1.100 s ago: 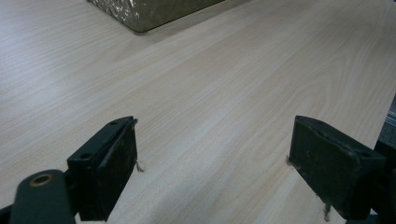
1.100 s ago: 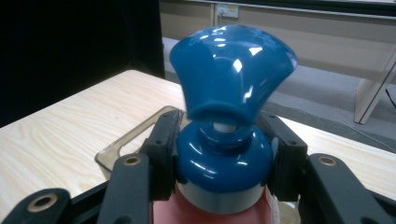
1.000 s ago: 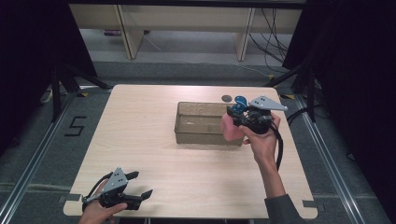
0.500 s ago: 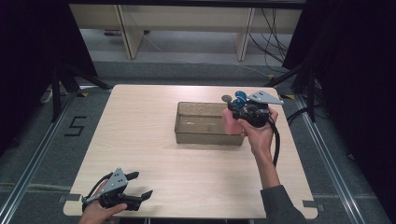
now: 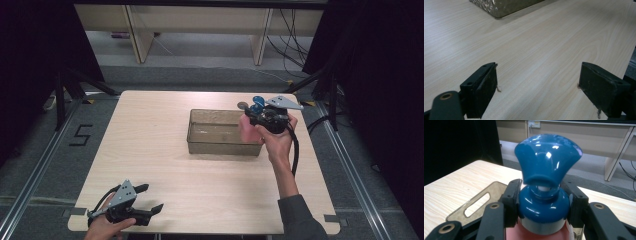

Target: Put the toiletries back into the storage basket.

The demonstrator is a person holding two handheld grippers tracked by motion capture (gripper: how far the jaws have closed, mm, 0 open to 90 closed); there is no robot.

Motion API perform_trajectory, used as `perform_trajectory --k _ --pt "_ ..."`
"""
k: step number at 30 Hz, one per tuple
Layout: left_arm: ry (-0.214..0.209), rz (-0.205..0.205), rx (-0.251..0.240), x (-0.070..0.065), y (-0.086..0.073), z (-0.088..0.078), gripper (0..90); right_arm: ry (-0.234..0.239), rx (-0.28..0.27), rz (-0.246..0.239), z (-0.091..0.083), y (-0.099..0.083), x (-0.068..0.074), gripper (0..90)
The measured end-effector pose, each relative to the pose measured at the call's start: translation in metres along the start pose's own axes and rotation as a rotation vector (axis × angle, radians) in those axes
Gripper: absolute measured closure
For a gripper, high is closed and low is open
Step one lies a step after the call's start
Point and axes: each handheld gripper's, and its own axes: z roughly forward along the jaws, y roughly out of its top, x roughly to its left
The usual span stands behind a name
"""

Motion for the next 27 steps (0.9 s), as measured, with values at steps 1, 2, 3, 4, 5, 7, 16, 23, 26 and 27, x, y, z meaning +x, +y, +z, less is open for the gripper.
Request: perform_trajectory --k 1,2,3,4,5,7,16,23,26,27 --pt "0.001 0.000 0.000 0.000 0.000 0.000 14.7 0.011 -0.003 0.002 0.001 0.000 0.000 53.6" --pt "-0.001 -0.005 -0.004 0.000 0.000 0.001 14.7 0.005 0.009 0.011 0.001 0.000 0.000 53.6" --pt "0.003 0.003 0.002 -0.001 0.000 0.000 14.7 0.008 0.006 0.010 0.001 0.000 -0.001 53.6" --pt "0.004 0.003 0.005 -0.001 0.000 0.000 14.7 0.011 0.003 0.002 0.002 -0.001 -0.001 53.6" --pt "0.004 0.003 0.008 -0.001 0.000 0.000 14.7 -0.003 0.004 0.016 0.003 -0.001 0.000 53.6" --pt "-0.005 0.002 0.002 0.000 0.000 0.001 14.7 0.000 0.009 0.010 0.004 -0.001 -0.001 53.6" --pt "0.003 0.001 0.009 -0.001 0.000 0.000 14.7 -0.009 -0.002 0.002 0.010 0.000 -0.005 53.6" --pt "0.005 0.003 0.010 -0.001 0.000 0.000 14.7 -0.011 0.007 0.017 0.016 -0.003 -0.006 53.6" --pt "-0.003 -0.004 -0.005 -0.001 0.000 0.000 14.7 -0.014 0.022 0.034 0.017 -0.004 -0.005 53.6" --pt "-0.001 -0.003 -0.001 -0.001 0.000 0.000 14.7 -0.016 0.020 0.023 0.017 -0.004 -0.005 53.6"
